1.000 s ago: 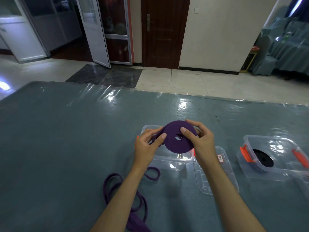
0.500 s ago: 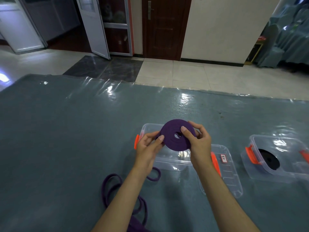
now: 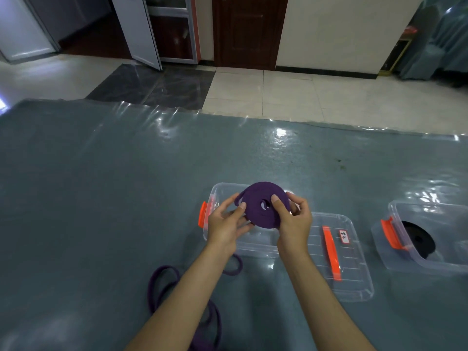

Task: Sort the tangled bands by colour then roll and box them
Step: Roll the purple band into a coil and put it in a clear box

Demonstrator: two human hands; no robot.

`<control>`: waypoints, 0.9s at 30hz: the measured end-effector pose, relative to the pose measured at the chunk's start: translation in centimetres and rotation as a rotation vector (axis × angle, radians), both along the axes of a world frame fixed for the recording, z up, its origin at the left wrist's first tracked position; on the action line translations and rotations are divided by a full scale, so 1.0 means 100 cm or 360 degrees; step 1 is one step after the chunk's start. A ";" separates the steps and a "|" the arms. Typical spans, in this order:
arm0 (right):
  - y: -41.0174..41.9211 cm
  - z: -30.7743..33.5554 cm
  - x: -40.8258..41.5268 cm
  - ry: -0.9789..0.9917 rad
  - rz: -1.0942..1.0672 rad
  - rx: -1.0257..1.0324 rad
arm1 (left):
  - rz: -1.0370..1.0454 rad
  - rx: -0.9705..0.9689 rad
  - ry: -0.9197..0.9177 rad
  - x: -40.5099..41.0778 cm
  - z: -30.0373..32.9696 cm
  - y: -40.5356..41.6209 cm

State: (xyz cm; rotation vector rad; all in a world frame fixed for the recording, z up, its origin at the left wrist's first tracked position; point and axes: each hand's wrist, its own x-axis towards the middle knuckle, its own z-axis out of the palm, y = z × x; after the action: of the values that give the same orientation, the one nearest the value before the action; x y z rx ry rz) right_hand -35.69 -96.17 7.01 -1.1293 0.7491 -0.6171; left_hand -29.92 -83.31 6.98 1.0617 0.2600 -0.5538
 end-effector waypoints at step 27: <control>-0.050 -0.109 0.059 0.1570 0.1455 -0.0496 | -0.0398 0.1328 0.0137 0.095 -0.148 -0.050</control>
State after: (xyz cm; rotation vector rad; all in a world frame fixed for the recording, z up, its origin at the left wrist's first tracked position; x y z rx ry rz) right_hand -29.74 -101.13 -3.93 -1.9070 0.8393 0.6861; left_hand -20.43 -88.30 -7.86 1.8979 0.4575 -0.7390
